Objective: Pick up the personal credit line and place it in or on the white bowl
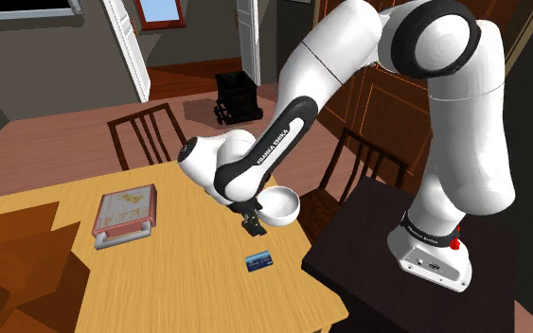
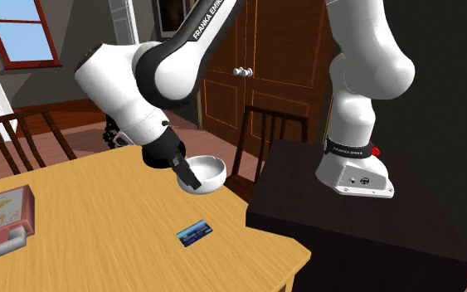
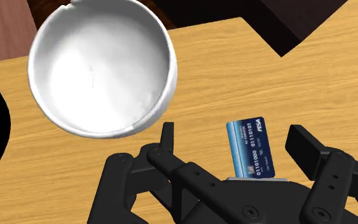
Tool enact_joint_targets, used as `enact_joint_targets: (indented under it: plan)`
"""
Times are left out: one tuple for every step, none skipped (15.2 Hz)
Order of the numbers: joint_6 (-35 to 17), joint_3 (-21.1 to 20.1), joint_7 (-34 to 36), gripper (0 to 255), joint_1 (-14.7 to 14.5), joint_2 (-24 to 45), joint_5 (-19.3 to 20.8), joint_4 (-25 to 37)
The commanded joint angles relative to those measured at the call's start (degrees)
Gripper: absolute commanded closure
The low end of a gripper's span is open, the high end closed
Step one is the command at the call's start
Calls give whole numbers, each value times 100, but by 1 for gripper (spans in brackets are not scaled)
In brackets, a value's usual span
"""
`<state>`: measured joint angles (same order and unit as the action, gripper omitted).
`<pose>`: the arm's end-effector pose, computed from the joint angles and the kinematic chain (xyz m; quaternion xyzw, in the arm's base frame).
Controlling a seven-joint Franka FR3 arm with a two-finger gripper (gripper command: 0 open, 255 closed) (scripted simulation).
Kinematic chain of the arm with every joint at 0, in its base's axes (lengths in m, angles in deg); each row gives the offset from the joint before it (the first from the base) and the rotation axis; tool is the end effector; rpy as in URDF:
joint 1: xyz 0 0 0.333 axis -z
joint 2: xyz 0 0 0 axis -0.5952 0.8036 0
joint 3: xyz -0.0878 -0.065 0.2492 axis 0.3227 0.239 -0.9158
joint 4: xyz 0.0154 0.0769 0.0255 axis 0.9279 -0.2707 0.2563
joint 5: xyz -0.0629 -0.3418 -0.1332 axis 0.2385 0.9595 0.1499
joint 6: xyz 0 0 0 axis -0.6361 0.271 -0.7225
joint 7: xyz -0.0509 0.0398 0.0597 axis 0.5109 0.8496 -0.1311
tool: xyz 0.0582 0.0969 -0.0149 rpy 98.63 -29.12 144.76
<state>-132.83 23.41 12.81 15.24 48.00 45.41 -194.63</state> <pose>0.4160 0.3012 0.1943 0.8911 0.3829 -0.2159 0.1125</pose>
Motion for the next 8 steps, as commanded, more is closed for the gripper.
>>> enact_joint_targets:
  plan:
    - [-52, -35, 9, 0, -173, 446, 175, 206]
    - [-56, -47, -1, 0, -255, 641, 255, 310]
    - [-57, -58, -13, 0, -338, 834, 333, 415]
    - [-57, -65, -28, 0, -424, 1026, 409, 521]
    - [-55, -72, -45, 0, -511, 1217, 485, 629]
    - [-51, -78, -63, 0, -599, 1407, 559, 737]
    - [-48, -81, -79, 0, -665, 1546, 612, 818]
    - [-117, -68, -68, 0, -659, 1563, 629, 763]
